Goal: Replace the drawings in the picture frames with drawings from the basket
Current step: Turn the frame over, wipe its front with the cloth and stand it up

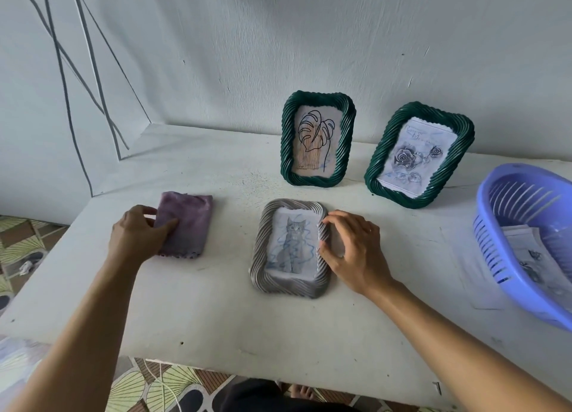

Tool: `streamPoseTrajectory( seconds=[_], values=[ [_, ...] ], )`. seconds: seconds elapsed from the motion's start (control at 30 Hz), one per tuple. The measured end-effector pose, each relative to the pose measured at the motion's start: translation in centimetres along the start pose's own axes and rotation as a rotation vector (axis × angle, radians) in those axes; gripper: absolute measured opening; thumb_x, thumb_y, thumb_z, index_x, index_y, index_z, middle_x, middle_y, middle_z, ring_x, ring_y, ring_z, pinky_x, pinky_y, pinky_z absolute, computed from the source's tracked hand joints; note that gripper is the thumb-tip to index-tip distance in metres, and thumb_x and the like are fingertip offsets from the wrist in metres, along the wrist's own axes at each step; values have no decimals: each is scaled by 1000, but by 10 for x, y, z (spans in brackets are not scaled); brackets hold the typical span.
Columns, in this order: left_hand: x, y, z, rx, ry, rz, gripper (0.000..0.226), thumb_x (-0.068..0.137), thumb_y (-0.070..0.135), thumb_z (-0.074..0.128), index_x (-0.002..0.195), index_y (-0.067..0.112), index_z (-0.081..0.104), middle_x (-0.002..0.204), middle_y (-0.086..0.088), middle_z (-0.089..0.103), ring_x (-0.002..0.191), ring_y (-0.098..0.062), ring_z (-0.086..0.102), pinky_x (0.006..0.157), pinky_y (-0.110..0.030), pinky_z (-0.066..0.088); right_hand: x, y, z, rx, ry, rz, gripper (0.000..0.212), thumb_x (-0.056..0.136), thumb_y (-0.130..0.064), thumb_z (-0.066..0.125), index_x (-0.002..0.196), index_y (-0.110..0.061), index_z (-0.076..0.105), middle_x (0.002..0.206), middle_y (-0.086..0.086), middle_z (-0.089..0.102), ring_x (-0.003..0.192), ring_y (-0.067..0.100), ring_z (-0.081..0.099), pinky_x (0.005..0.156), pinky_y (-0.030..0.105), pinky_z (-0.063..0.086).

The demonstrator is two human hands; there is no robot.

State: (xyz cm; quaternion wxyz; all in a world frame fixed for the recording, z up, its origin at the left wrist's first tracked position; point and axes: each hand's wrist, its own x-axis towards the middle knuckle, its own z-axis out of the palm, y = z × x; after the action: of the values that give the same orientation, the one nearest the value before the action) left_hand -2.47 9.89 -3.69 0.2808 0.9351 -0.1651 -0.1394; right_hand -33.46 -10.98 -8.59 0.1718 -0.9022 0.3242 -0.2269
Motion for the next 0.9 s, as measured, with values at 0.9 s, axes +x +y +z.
streamPoseTrajectory(
  seconds=[0.9],
  values=[
    [-109, 89, 0, -789, -516, 255, 35, 83, 18, 77, 114, 7, 64, 101, -21, 75, 98, -41, 71, 92, -53, 56, 22, -68, -42, 1081, -342, 481, 46, 85, -45, 73, 124, -26, 58, 107, 4, 75, 102, 13, 69, 83, 27, 49]
  ],
)
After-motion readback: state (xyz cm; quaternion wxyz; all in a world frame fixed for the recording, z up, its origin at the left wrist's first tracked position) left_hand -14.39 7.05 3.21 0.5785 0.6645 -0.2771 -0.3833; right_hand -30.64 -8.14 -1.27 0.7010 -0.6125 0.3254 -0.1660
